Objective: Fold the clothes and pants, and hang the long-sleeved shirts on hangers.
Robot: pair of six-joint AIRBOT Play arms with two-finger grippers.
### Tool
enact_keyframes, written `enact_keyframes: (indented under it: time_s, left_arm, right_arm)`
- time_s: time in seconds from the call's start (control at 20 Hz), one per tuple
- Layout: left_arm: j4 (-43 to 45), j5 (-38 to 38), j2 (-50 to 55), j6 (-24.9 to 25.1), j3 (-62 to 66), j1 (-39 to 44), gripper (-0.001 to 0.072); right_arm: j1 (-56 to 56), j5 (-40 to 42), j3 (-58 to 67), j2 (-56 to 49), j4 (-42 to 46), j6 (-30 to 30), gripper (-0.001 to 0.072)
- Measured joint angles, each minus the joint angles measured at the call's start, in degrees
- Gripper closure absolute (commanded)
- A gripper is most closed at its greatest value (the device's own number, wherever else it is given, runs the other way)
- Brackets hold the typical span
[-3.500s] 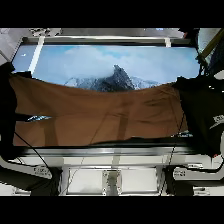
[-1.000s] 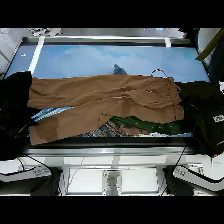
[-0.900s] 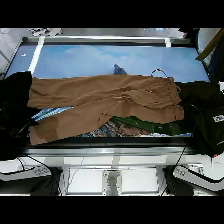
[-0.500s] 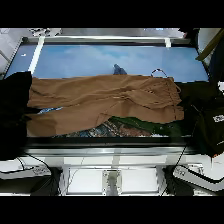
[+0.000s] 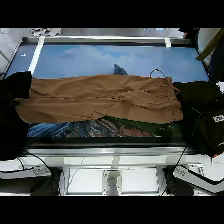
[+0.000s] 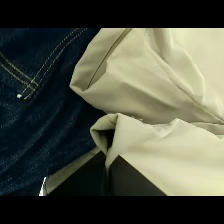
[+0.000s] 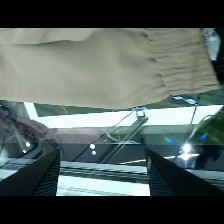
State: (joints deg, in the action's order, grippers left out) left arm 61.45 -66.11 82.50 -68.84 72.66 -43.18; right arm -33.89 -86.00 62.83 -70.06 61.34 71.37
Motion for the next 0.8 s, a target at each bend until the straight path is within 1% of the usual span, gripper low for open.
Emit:
enact_keyframes:
  time_s: [0.05, 0.3, 0.45, 0.55, 0.65, 0.8]
  left_arm:
    - [0.00, -0.63, 0.00, -0.11, 0.20, 0.04, 0.0024]
    - [0.00, -7.80, -1.64, -1.60, -0.72, -2.03, 0.0026]
    - [0.02, -9.46, -7.17, -1.90, -8.26, -6.47, 0.0026]
    - [-0.20, -8.24, -11.69, -2.43, -15.63, -10.03, 0.0026]
    - [-2.62, -4.33, -15.67, -2.99, -23.28, -13.00, 0.0026]
    - [-5.88, 0.92, -18.08, -3.39, -32.22, -15.06, 0.0028]
  right_arm:
    - [0.00, 0.26, -0.07, 0.00, 0.11, 0.00, 0.0159]
    - [0.00, -0.35, -0.35, 0.26, 1.88, -2.08, 0.0160]
    - [0.00, -0.59, -3.43, 2.51, 3.04, -4.24, 0.0159]
    - [0.00, 0.74, -7.02, 4.70, 3.17, -5.16, 0.0160]
    - [0.00, 2.69, -10.19, 6.25, 2.82, -5.70, 0.0160]
    - [0.00, 4.70, -12.70, 7.28, 1.27, -6.12, 0.0160]
